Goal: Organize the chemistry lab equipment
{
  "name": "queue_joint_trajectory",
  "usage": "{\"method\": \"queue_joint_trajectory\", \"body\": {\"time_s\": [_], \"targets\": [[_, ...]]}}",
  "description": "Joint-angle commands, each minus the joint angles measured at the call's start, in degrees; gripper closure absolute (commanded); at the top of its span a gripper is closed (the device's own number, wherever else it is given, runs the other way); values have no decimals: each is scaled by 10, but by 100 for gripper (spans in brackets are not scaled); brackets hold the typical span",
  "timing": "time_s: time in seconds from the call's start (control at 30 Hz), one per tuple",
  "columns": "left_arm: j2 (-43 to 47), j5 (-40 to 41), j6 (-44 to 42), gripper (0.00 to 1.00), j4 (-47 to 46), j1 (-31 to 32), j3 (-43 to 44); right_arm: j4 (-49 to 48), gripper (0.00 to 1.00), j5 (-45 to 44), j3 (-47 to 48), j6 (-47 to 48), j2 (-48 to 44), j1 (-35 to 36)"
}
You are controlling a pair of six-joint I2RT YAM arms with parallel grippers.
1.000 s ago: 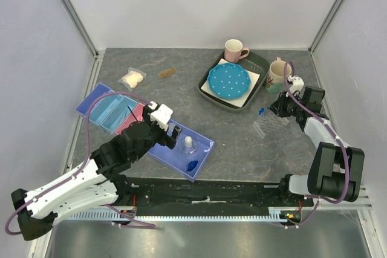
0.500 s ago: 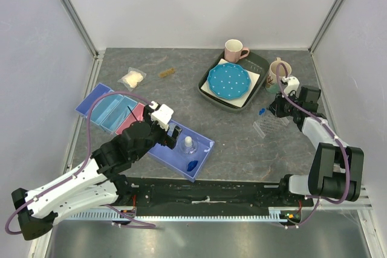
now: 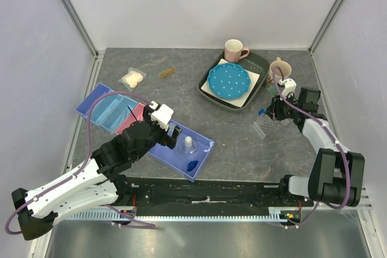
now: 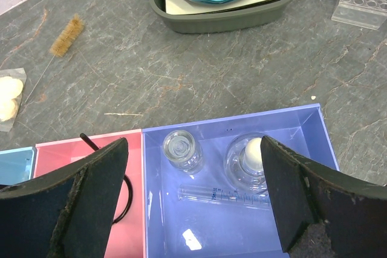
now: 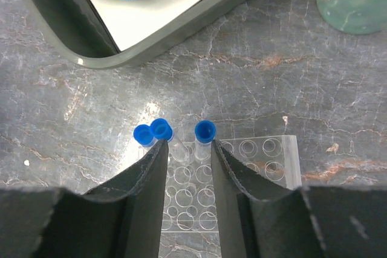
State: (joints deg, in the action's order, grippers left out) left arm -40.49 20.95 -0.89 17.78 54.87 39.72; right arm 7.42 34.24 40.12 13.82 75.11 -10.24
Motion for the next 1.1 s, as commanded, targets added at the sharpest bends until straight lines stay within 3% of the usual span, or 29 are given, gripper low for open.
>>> {"method": "queue_joint_trajectory", "body": {"time_s": [0.0, 0.33, 0.43, 0.47, 0.57, 0.63, 0.9, 1.07], "targets": [[4, 12, -17, 4, 0, 1, 5, 0, 57, 14, 6, 20, -49, 1], [21, 18, 31, 0, -7, -7, 0, 10, 41, 22, -1, 29, -148, -35], [37, -73, 75, 0, -9, -70, 10, 10, 32, 46, 0, 18, -160, -60], [40, -101, 90, 0, 0, -123, 14, 10, 30, 53, 0, 14, -163, -66], [47, -207, 143, 0, 15, -204, 33, 6, 21, 68, -1, 8, -173, -80], [41, -237, 172, 0, 29, -223, 54, 5, 17, 74, 2, 3, -174, -81], [-3, -233, 155, 0, 56, -231, 94, 9, 7, 78, 8, -5, -179, -91], [-96, -196, 93, 0, 45, -235, 129, 23, 5, 93, 20, 4, -148, -107]]}}
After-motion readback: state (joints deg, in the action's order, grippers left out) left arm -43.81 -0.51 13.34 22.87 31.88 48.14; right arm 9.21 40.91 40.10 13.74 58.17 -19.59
